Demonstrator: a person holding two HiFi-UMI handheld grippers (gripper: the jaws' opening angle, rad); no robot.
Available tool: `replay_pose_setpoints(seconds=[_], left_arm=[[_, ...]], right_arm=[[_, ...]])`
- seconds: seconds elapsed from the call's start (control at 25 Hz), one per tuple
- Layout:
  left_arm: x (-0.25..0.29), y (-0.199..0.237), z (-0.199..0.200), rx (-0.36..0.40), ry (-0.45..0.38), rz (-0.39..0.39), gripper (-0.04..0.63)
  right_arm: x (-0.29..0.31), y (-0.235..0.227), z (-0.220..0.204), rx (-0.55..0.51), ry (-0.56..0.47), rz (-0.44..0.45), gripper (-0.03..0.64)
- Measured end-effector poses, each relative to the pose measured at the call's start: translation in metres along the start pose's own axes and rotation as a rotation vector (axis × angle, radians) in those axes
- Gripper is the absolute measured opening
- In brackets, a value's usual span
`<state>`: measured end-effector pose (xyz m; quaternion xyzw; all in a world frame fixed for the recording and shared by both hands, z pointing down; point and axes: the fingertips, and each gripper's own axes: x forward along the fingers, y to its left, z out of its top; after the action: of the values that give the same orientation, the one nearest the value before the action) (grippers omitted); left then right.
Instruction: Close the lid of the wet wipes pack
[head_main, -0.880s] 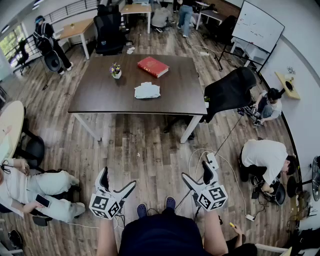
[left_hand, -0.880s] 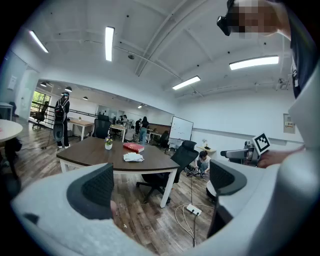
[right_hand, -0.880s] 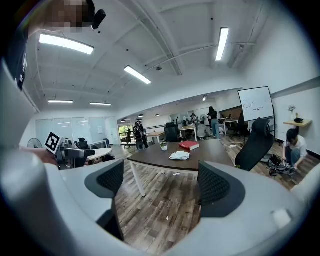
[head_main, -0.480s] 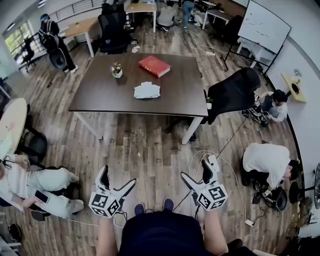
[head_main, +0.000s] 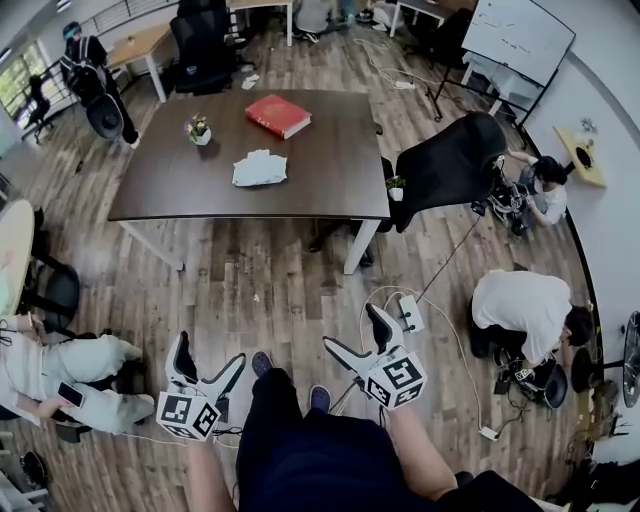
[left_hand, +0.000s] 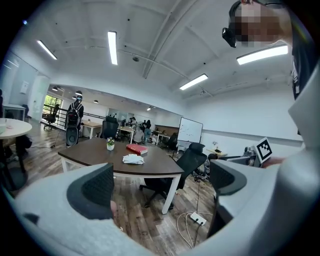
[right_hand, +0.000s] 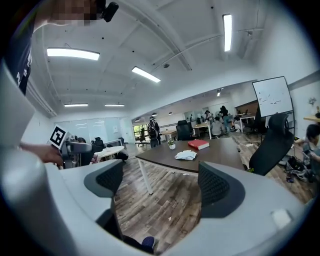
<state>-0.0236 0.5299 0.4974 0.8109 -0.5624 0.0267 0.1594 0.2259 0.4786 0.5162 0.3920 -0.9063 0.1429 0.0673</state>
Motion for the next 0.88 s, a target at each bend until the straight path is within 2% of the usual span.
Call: replay_pose_setpoints(seconds=[0.24,0.56,0.88], left_arm=[[0.038,0.018,0.011,0.0,-0.021,0.002,0.588],[0.106,0.08,0.04,0.013,-0.027,-0.019,0.588],[0.187,0.117,0.064,0.014,0.007,-0.069,0.588]], right_arm=[[0.043,-0.016,0.004,-0.014,0.006,0.028,0.483],[0.13,-0.047,0.028,-0.022,0.0,0.011,0.479],[0.205,-0.077,0.044,0.018,0.038,-0.003,0.475]])
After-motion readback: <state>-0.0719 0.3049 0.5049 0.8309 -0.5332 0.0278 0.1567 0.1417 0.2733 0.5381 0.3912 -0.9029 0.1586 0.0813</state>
